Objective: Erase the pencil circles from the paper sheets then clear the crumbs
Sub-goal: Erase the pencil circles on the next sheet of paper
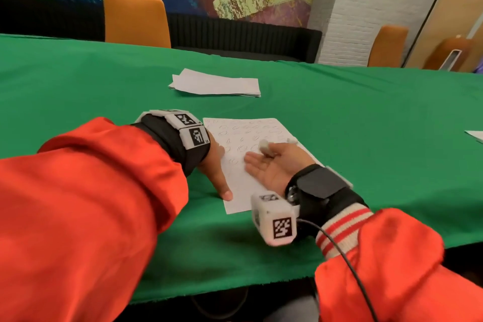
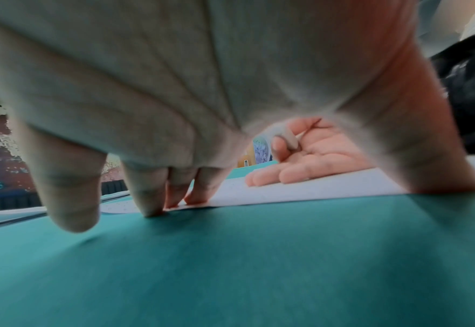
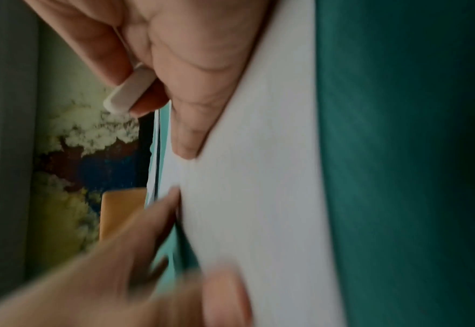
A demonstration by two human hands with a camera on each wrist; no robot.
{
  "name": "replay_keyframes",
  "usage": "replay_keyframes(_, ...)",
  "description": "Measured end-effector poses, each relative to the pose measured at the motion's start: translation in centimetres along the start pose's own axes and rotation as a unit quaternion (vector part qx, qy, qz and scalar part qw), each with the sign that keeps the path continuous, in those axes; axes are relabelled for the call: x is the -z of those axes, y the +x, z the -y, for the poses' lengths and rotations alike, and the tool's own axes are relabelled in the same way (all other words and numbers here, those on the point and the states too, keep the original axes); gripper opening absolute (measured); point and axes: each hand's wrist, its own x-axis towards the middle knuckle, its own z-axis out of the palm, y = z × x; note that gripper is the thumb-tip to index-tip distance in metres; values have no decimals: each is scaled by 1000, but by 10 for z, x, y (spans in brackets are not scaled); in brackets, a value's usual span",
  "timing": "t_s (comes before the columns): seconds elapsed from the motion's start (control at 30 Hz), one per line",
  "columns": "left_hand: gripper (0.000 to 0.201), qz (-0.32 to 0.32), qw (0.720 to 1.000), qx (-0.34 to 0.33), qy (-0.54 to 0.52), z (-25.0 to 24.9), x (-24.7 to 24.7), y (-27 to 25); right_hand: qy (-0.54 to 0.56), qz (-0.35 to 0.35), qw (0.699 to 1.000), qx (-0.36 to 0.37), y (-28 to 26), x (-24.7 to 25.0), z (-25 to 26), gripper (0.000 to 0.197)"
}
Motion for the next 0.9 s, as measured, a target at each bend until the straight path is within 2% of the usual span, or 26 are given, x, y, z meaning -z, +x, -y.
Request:
replay_keyframes(0.07,107,6,1000,-3,-6,2,0,0,46,-66,995,67,6,20,23,23)
replay_keyframes(0.2,105,5,1000,-7,4,2,0,0,88,-178,967,161,4,52,62,40)
replay_keyframes(0.27,106,8,1000,-6,5,2,0,0,91,-173,963,184,1,51,68,43)
replay_keyframes(0.33,107,10,1000,-5,3,2,0,0,90,-112,972,185,-4,36,60,39)
replay_keyframes(0.4,109,11,1000,-3,5,2,0,1,45,-33,989,133,-6,19,39,22)
replay_keyframes(0.43,109,10,1000,-2,7,2,0,1,14,-7,995,95,-7,11,26,20)
replay_keyframes(0.5,111,8,1000,2,11,2,0,2,-35,15,999,22,-5,4,6,21)
replay_keyframes(0.53,112,8,1000,3,14,2,0,2,-44,17,999,8,-3,5,3,21)
replay_keyframes(0.63,112,11,1000,2,10,4,0,4,-33,-25,998,36,-3,21,21,26)
replay_keyframes(0.77,112,14,1000,0,6,5,0,4,39,-156,978,135,0,58,60,24)
replay_keyframes(0.8,112,15,1000,-1,7,5,0,4,54,-178,969,161,0,62,65,29)
replay_keyframes(0.83,110,15,1000,-3,8,4,0,4,64,-186,964,182,0,63,67,33)
replay_keyframes(0.9,107,13,1000,-7,3,4,0,2,66,-142,969,189,-4,53,62,30)
